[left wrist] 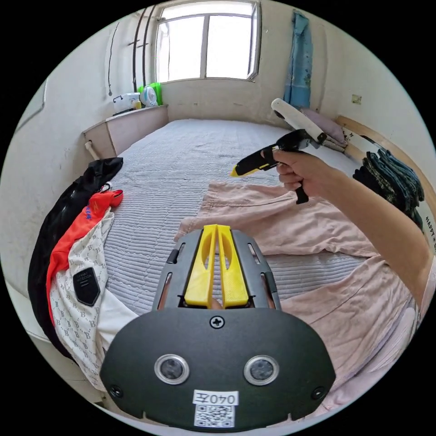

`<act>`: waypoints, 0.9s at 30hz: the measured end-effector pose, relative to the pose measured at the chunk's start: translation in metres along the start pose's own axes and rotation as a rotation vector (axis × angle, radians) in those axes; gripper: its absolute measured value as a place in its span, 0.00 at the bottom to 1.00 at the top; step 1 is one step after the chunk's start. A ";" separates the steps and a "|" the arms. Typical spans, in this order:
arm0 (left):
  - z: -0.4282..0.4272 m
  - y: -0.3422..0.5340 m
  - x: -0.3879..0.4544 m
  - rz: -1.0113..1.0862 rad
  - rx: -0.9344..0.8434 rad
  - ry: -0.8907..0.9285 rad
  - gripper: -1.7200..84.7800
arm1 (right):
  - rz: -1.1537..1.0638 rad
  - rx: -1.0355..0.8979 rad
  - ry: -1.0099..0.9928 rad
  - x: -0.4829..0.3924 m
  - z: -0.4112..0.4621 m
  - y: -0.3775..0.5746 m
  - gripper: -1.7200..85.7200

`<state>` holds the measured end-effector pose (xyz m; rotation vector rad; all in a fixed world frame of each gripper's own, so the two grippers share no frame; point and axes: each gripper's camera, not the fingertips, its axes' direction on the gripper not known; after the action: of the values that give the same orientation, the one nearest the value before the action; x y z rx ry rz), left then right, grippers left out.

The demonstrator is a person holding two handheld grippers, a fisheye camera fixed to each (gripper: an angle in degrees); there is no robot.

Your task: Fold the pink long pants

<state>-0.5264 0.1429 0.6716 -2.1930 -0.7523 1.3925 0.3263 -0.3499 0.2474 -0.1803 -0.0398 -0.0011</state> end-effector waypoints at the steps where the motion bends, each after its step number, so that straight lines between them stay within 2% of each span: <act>1: 0.007 0.001 0.001 0.003 -0.011 -0.024 0.01 | -0.003 -0.003 0.010 0.005 0.006 -0.007 0.06; 4: 0.038 0.010 -0.002 -0.002 -0.098 -0.060 0.01 | 0.002 -0.005 0.053 0.007 0.024 -0.028 0.15; 6: 0.049 0.012 -0.010 -0.031 -0.129 -0.074 0.01 | -0.003 -0.031 0.045 0.005 0.037 -0.041 0.16; 11: 0.048 0.018 -0.029 -0.123 -0.085 -0.002 0.01 | -0.043 -0.177 0.095 -0.015 0.076 -0.059 0.14; 13: 0.050 0.020 -0.031 -0.154 -0.088 0.018 0.01 | -0.057 -0.204 0.136 -0.024 0.083 -0.062 0.04; 17: 0.053 0.025 -0.025 -0.175 -0.085 0.043 0.01 | -0.175 -0.145 0.246 -0.067 0.078 -0.080 0.02; 20: 0.054 0.028 -0.012 -0.148 -0.068 0.015 0.01 | -0.239 -0.142 0.416 -0.094 0.091 -0.101 0.02; 24: 0.069 0.036 0.012 -0.087 -0.079 -0.043 0.01 | -0.232 -0.181 0.501 -0.103 0.127 -0.118 0.03; 27: 0.083 0.045 0.032 -0.029 -0.099 -0.111 0.01 | -0.187 -0.170 0.573 -0.103 0.161 -0.118 0.11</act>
<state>-0.5816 0.1352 0.5890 -2.1837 -0.9064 1.5021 0.2166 -0.4373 0.4223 -0.3403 0.5166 -0.2430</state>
